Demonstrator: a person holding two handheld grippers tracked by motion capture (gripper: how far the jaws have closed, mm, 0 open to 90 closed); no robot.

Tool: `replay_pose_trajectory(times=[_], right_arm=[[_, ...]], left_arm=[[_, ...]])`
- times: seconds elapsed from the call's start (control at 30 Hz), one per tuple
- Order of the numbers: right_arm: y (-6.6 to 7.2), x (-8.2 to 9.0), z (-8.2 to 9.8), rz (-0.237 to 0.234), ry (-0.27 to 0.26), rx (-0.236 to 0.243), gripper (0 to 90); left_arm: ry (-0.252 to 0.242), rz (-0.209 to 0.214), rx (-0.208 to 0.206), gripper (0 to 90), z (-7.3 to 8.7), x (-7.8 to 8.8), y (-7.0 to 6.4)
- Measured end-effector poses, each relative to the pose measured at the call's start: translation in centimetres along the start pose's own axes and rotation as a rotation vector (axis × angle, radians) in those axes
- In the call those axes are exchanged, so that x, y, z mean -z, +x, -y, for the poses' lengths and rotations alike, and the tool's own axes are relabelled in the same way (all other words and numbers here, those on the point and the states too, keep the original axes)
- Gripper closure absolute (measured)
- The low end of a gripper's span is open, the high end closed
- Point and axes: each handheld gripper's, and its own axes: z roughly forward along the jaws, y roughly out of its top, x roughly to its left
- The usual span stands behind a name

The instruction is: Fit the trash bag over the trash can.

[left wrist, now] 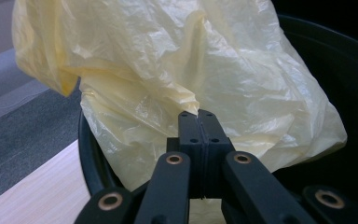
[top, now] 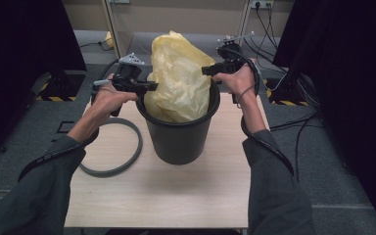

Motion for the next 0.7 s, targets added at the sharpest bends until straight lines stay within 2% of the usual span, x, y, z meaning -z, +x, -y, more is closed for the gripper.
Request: replay_pose_trajectory(times=[0.03, 0.1, 0.13, 0.2, 0.27, 0.33, 0.37, 0.4, 0.47, 0.5, 0.57, 0.63, 0.7], right_arm=[[-0.1, -0.5, -0.1, 0.015, 0.017, 0.006, 50.1], [0.1, -1.2, 0.1, -0.002, 0.031, 0.043, 61.9], [0.3, -1.3, 0.2, -0.021, 0.029, 0.077, 71.4], [1.0, -1.0, 0.5, -0.032, 0.016, 0.151, 77.8], [1.3, -0.4, 0.3, -0.018, -0.019, 0.160, 73.5], [1.4, 0.5, -0.6, 0.034, -0.117, 0.169, 55.7], [1.3, 0.9, -1.3, 0.055, -0.153, 0.152, 51.0], [1.3, 1.1, -2.0, 0.050, -0.167, 0.127, 42.5], [1.4, 0.7, -3.1, 0.015, -0.118, 0.104, 31.6], [1.5, 0.3, -3.5, 0.013, -0.098, 0.116, 31.3], [1.9, -0.6, -4.1, 0.016, -0.089, 0.169, 30.2], [2.2, -1.6, -4.3, -0.009, -0.060, 0.196, 31.4], [2.2, -2.3, -4.2, -0.032, -0.024, 0.242, 42.4]], left_arm=[[-0.001, 0.001, 0.000, 89.4, 0.1, 0.2, 0.1], [-0.005, 0.010, 0.000, 89.0, 0.2, 0.5, 0.3], [-0.007, 0.014, 0.000, 88.0, 0.2, 0.7, 0.3], [-0.005, 0.010, -0.006, 87.7, 0.4, 1.0, 0.4], [-0.001, 0.006, -0.009, 88.3, 0.5, 1.0, 0.5], [0.000, 0.008, -0.011, 88.6, 0.6, 1.0, 0.3], [0.003, 0.010, -0.015, 88.6, 0.6, 0.9, 0.2], [0.008, 0.012, -0.024, 88.6, 0.6, 0.9, 0.0], [0.020, 0.013, -0.042, 88.9, 0.6, 0.8, -0.3], [0.023, 0.016, -0.046, 89.0, 0.6, 0.7, -0.4], [0.029, 0.027, -0.060, 89.0, 0.7, 0.7, -0.7], [0.038, 0.038, -0.075, 89.0, 0.9, 0.7, -0.8], [0.038, 0.043, -0.074, 88.9, 1.1, 0.8, -0.8]])
